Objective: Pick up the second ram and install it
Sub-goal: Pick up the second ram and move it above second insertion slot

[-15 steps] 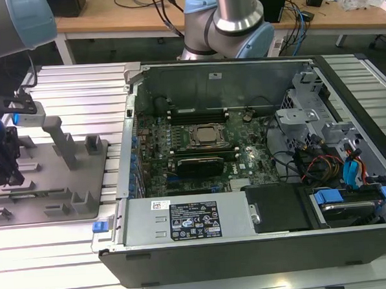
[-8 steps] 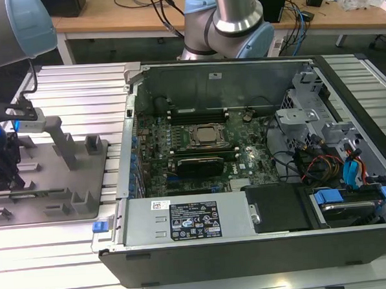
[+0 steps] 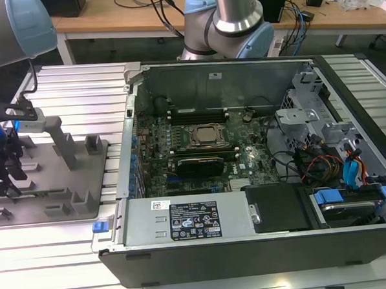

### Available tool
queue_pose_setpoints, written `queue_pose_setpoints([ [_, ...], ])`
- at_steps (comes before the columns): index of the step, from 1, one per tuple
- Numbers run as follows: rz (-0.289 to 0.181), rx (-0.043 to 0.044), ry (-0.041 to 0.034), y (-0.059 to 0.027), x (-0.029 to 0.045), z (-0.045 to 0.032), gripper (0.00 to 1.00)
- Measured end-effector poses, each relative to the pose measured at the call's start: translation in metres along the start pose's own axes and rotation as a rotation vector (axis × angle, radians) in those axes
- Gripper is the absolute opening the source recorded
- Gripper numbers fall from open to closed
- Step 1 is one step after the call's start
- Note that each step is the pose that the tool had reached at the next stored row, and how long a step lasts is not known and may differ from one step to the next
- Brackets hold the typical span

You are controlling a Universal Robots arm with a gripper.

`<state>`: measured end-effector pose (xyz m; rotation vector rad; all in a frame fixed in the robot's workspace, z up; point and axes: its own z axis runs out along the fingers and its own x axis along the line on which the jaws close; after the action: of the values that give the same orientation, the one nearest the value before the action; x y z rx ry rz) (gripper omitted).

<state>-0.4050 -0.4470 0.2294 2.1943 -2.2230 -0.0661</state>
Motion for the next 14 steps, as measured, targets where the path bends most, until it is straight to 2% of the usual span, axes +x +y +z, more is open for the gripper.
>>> queue_pose_setpoints([
  [3, -0.031, 0.0056, 0.0012, 0.0003, 0.0, 0.0036, 0.4],
  [8, -0.104, 0.0045, 0.0041, 0.0028, 0.0003, 0.0165, 0.4],
  [10, -0.116, 0.0042, 0.0047, 0.0036, 0.0004, 0.0206, 0.4],
  [14, -0.118, 0.0043, 0.0047, 0.0038, 0.0004, 0.0238, 0.4],
])
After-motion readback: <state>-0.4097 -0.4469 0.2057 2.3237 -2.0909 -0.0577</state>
